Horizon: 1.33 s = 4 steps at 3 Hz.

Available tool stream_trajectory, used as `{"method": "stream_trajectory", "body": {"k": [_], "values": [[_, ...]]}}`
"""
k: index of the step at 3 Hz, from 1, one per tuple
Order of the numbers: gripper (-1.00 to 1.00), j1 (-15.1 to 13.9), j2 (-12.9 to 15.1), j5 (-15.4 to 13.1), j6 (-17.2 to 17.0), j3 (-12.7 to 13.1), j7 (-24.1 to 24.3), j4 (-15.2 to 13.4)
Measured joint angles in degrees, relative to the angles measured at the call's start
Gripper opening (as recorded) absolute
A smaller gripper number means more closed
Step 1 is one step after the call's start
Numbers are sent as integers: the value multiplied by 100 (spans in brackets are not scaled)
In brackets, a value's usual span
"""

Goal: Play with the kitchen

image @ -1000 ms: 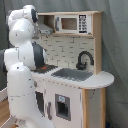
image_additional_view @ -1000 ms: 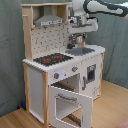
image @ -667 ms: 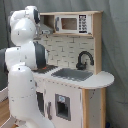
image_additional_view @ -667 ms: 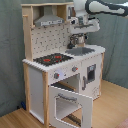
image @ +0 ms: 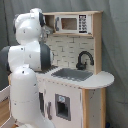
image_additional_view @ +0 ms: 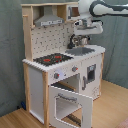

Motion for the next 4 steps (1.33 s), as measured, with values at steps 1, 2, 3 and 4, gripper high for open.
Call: {"method": "stream_trajectory", "body": {"k": [1,2,3,4], "values": [[-100,-4,279,-165,352,-2,63,-439],[-100,-35,482,-353,793,-19,110,-798],[-100,-347,486,-559,1221,-185,102,-897],[-100,-642,483,-591,1521,-347,93,-1288]]}}
